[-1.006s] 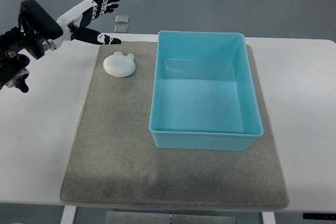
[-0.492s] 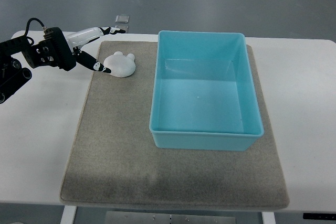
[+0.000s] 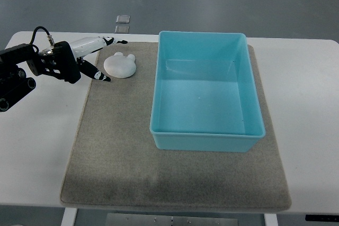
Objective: Place white toy into blue box with left hand
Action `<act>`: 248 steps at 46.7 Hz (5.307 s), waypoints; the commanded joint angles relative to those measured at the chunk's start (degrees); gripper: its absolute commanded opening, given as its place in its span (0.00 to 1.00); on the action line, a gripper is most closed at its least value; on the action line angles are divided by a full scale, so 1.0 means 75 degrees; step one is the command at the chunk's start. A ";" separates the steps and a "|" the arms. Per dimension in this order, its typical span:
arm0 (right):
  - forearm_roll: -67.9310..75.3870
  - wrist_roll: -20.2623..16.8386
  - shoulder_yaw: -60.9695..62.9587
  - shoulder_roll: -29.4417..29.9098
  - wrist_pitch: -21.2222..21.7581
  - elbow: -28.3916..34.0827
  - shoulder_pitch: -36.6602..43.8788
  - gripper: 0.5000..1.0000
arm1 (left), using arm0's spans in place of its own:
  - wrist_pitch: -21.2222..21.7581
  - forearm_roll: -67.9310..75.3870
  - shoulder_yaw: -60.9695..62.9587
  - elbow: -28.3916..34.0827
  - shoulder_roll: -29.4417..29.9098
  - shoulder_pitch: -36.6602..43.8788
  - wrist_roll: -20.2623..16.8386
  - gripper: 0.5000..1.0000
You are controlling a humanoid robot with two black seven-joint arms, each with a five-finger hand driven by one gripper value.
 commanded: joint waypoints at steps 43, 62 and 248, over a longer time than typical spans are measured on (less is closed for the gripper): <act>-0.0001 0.0000 0.0000 0.0000 0.0000 0.0000 -0.0001 0.87 | 0.0836 0.0077 0.1218 0.0411 -0.0464 -0.0409 0.0001 0.67; -0.0001 0.0000 0.0000 0.0000 0.0000 0.0000 -0.0001 0.87 | 0.1071 0.0065 0.1441 0.0470 -0.0476 -0.0444 0.0001 0.39; -0.0001 0.0000 0.0000 0.0000 0.0000 0.0000 -0.0001 0.87 | 0.0333 -1.5144 0.1089 0.0294 -0.1448 -0.1487 0.0448 0.99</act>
